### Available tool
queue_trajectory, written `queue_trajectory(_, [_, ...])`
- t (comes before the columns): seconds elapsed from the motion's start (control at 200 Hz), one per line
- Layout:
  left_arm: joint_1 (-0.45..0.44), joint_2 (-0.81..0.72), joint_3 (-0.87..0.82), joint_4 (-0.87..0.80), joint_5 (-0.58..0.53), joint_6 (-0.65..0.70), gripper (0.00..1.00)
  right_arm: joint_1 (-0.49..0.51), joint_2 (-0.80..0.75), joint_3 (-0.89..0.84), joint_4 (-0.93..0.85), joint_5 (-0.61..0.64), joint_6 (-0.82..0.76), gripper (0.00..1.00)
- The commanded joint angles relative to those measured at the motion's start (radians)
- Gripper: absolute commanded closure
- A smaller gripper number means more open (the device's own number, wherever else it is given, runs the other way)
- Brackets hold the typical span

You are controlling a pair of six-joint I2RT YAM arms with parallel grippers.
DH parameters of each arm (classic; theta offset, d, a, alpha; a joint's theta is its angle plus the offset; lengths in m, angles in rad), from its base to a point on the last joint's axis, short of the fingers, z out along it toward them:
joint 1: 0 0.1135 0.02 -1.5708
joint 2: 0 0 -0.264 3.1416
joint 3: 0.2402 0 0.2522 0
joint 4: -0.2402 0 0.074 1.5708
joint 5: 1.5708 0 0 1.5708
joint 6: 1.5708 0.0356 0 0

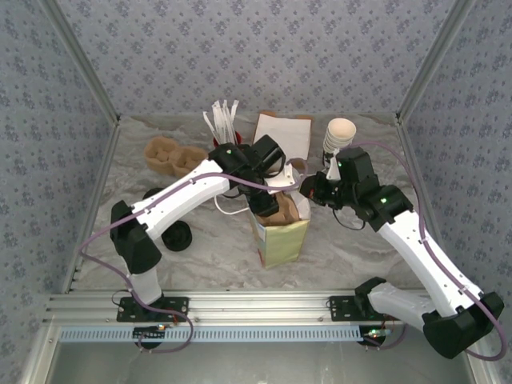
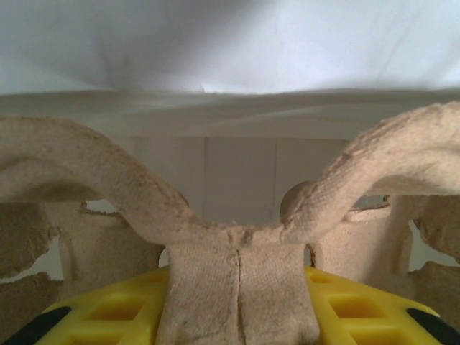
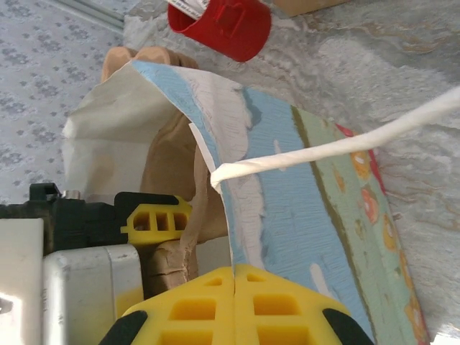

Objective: Pack the takeout coffee

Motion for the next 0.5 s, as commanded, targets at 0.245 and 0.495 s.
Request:
queue_trajectory(0.245, [-0.032,0.05,0.034,-0.061,-0.026,0.081,0.59,-0.006,-0.024,-0.015,0.021,0.007,0.016,0.97])
queue_trajectory(0.495, [-0.038,0.04,0.016,-0.065,-0.03,0.122,0.59,-0.003,-0.035,0.004,-0.013,0.048,0.005,0.97])
